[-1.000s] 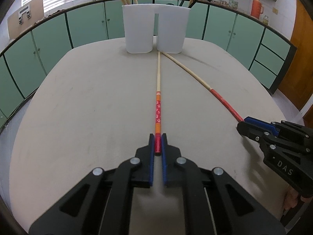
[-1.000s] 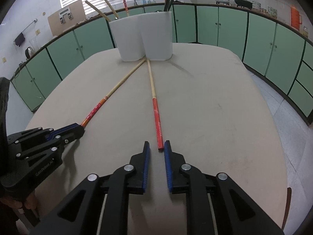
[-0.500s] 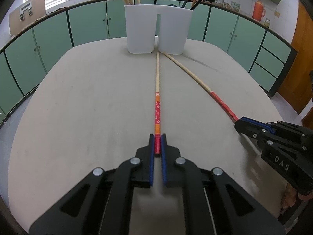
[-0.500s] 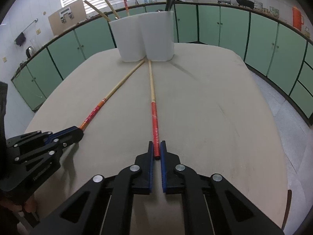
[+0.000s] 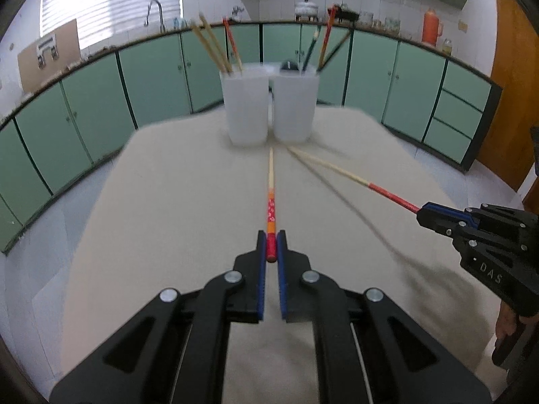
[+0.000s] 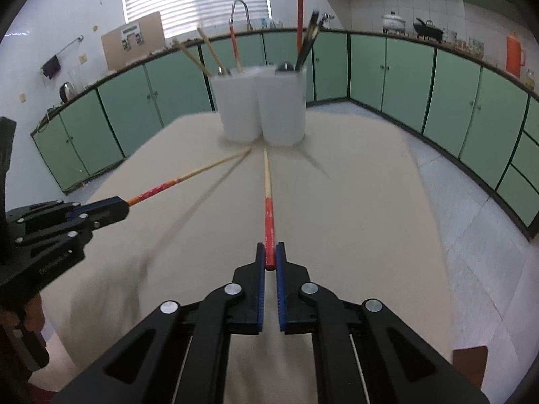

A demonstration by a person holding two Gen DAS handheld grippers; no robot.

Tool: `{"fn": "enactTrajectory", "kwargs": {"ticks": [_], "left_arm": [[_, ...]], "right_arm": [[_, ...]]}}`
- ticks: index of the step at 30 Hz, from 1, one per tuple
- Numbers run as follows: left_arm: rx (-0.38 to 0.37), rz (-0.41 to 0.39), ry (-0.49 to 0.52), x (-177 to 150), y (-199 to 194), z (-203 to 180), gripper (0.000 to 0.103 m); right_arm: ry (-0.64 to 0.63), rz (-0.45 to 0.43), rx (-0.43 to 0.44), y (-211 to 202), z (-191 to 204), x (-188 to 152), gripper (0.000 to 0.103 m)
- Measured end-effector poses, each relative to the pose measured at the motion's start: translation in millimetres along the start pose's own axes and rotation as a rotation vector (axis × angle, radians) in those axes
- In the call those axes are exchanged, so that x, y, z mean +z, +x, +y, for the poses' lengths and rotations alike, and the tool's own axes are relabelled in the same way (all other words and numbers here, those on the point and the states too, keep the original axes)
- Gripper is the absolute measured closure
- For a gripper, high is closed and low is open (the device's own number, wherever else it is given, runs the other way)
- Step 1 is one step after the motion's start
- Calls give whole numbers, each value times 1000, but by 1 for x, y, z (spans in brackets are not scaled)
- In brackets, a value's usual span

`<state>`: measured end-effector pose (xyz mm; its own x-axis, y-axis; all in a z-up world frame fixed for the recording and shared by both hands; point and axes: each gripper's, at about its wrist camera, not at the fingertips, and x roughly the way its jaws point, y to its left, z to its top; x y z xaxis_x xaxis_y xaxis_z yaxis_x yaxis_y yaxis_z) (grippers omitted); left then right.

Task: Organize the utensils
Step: 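Lift both red chopsticks and drop them into the white holder with both tools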

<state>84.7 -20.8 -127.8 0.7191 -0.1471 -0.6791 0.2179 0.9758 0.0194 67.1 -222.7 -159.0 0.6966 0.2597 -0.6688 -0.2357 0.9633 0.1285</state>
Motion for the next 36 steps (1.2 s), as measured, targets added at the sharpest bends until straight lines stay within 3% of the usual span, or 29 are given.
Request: {"fn": "enactTrajectory", "kwargs": {"ticks": [12,27,36], "left_arm": [[-38,-220,49,77,-71,-7,98],[-96,-296,89,131,-89,-14,98],[-81,-388,96,182,-100,-7,98]], "right_arm": [[-45,-148,50,-62,0,75,97],[-177,-121,123,-81,13,153,97],[-211,-203,143,-102,17,208,97]]}}
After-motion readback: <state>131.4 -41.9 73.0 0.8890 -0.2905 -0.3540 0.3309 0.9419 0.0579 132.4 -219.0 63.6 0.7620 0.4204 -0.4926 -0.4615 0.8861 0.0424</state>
